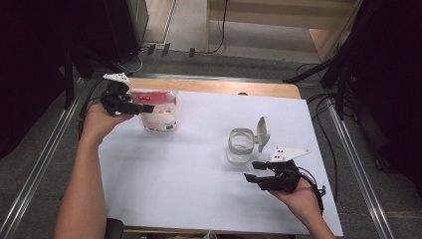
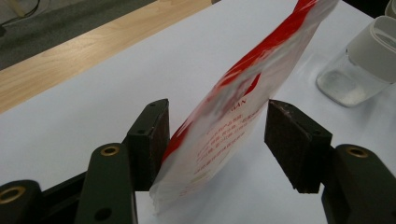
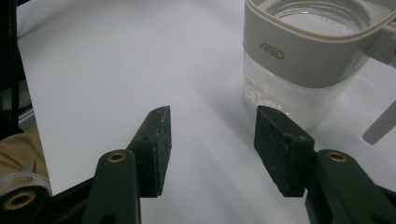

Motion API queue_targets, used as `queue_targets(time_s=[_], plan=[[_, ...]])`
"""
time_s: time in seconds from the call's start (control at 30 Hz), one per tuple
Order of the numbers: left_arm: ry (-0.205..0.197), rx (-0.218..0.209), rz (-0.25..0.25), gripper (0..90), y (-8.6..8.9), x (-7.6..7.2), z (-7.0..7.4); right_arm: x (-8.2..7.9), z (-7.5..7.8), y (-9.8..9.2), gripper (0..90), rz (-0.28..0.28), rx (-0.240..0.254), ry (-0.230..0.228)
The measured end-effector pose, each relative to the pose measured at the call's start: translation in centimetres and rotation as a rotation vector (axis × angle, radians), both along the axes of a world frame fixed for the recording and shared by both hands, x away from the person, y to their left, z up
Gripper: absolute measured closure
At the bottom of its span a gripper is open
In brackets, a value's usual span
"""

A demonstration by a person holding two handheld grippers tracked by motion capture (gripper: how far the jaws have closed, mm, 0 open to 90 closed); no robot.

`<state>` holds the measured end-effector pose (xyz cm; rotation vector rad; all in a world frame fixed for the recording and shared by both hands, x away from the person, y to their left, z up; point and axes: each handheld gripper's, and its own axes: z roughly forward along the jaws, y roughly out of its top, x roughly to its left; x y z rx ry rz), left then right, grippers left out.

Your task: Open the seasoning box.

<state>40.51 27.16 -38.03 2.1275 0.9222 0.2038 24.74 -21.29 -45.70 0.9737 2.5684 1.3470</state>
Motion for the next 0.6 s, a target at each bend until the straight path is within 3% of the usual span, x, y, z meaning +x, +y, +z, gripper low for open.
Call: queue_targets(time_s=[0.23,0.43,0.5,0.6], plan=[[-0.011,-0.003,0.020,49.6,-0.10,-0.21,-0.03,0.06,0.00,-0.07,46.9,-0.007,0.003,-0.002],[-0.025,0.021,0.033,56.3,-0.33,-0.55,0.05,0.13,-0.05,-0.07,47.2,-0.005,-0.001,-0.006],[-0.029,0.030,0.021,64.4,-0.28,-0.62,0.06,0.15,-0.03,-0.07,47.4,-0.008,0.002,-0.004],[-0.002,0.008,0.022,71.7,-0.39,-0.67,-0.01,0.15,-0.03,-0.07,47.4,-0.009,0.002,-0.004]])
